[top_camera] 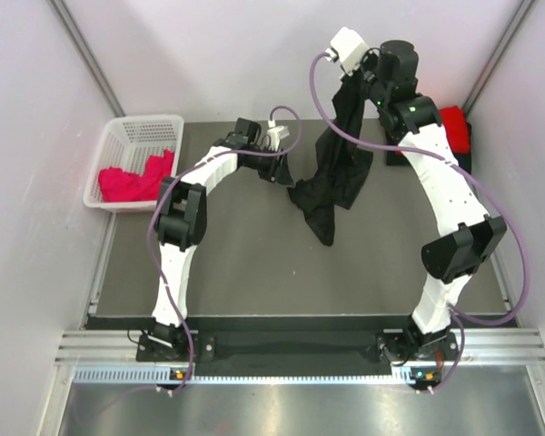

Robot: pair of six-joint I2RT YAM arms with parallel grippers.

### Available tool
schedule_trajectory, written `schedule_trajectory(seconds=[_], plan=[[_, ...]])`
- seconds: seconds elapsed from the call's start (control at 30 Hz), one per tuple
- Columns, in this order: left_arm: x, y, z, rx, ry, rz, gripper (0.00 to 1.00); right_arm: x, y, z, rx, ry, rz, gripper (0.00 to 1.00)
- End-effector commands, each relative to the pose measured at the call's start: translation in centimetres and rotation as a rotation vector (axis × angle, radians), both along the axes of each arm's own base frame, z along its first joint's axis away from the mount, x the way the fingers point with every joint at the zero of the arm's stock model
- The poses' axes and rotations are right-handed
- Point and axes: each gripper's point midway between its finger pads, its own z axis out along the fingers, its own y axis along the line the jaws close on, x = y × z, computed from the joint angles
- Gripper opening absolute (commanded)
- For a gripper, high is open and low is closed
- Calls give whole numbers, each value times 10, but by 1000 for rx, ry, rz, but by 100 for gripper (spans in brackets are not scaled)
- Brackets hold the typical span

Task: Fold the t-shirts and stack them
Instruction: Flatten the tshirt out

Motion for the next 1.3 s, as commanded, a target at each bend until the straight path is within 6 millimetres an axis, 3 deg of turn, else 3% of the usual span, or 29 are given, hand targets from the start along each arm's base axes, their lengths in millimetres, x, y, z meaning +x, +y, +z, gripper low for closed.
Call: schedule_trajectory(seconds=[0.0, 0.23, 0.5, 0.63, 0.83, 0.93, 0.97, 1.0, 1.17, 1.2, 1.27], plan=[[6, -24, 47, -157, -71, -76, 50, 2, 4, 17, 4, -54, -8, 0], [3, -41, 35, -200, -13, -123, 50, 3, 2, 12, -12, -45, -17, 0], [-1, -30, 4, -102, -83, -170, 51, 0, -1, 10, -17, -37, -29, 0], [2, -31, 0, -98, -98, -181, 47, 0, -2, 8, -15, -33, -33, 0], [12, -33, -10, -90, -113, -166, 49, 1, -3, 6, -12, -27, -38, 0], [11, -36, -14, -102, -103, -179, 32, 1, -3, 4, -9, -22, -39, 0], [11, -36, -13, -103, -105, -181, 6, 1, -3, 4, -9, -22, -39, 0], [11, -36, -9, -102, -113, -183, 0, 1, -4, 3, -7, -19, -41, 0], [5, -17, 37, -58, -201, -195, 0, -5, -11, 21, 11, -59, -58, 0], [7, -5, 67, -57, -261, -177, 0, -6, -13, 26, 16, -73, -67, 0], [14, 14, 98, -21, -348, -132, 0, -10, -20, 45, 34, -120, -89, 0]])
